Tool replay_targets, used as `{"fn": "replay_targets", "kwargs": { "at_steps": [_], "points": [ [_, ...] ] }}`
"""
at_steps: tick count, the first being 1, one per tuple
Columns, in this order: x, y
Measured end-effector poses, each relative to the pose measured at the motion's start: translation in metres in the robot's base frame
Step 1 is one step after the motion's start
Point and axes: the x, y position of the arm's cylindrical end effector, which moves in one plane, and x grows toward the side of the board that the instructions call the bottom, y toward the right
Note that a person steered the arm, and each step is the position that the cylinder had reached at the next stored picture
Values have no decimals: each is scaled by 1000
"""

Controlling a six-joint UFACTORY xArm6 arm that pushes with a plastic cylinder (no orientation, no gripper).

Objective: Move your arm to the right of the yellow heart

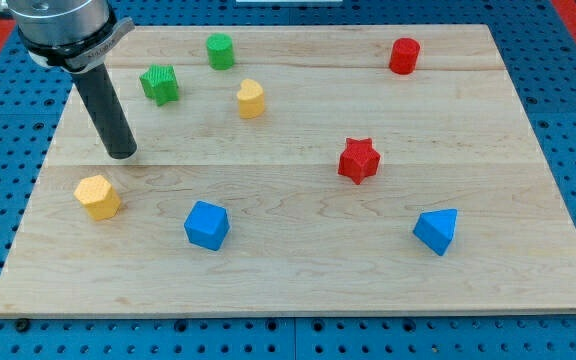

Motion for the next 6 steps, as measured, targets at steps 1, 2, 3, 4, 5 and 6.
{"fn": "replay_targets", "kwargs": {
  "at_steps": [1,2,3,4,5,6],
  "points": [
    [-19,27],
    [-39,155],
    [-44,190],
    [-65,202],
    [-72,202],
    [-74,202]
  ]
}}
